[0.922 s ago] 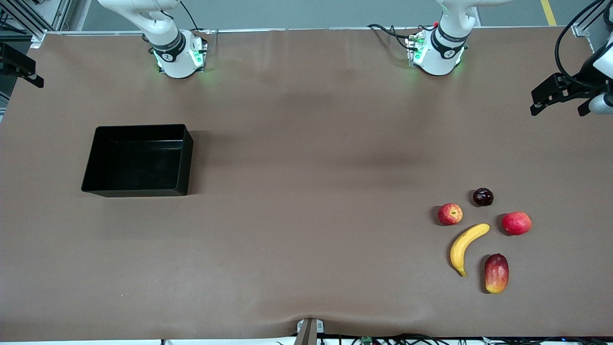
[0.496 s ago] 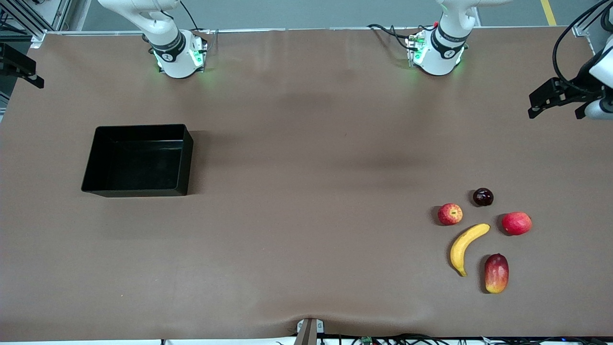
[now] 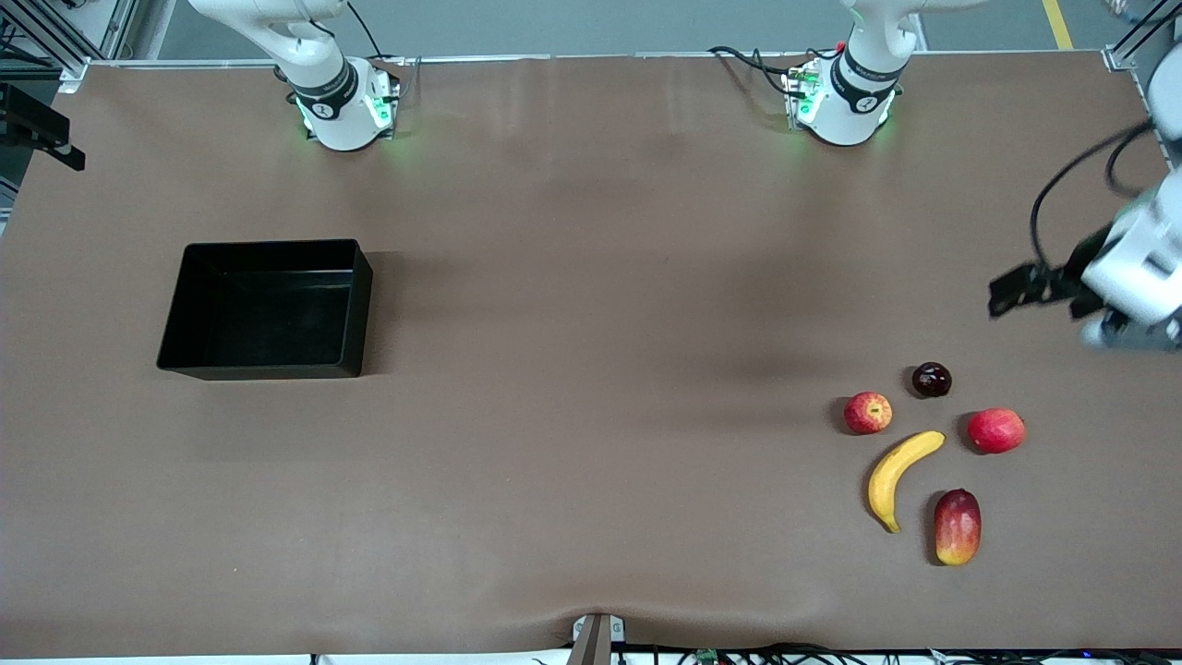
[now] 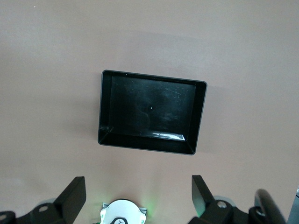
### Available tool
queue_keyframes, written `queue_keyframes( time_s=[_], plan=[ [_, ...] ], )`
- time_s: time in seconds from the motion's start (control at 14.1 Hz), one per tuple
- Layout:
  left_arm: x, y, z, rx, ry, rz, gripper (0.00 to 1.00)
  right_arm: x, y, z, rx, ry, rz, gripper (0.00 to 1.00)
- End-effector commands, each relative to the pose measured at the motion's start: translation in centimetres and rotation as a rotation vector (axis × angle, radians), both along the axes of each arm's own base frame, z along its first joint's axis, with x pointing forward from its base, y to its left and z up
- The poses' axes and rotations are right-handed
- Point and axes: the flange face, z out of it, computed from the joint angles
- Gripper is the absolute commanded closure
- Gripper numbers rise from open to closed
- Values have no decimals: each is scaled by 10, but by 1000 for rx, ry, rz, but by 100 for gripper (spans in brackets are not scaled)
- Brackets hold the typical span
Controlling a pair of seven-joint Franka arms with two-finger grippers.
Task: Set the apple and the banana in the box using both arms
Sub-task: 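Reach the left gripper down toward the red-yellow apple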
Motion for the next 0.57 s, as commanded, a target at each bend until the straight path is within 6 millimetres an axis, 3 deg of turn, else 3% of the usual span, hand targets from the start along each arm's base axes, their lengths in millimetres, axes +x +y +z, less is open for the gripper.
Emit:
queue_keyframes(
  time_s=[0.0,0.35,0.5],
  plan=[
    [33,0,-44,3,-15,-26,0,-3,-2,4,-14,-4,-15,0],
    [54,-18,-146,-5,73,-36,0,-3,-2,4,-14,-6,-15,0],
    [54,-22,-176,-19,85,-24,0,-3,-3,4,-14,-6,-18,0]
  ],
)
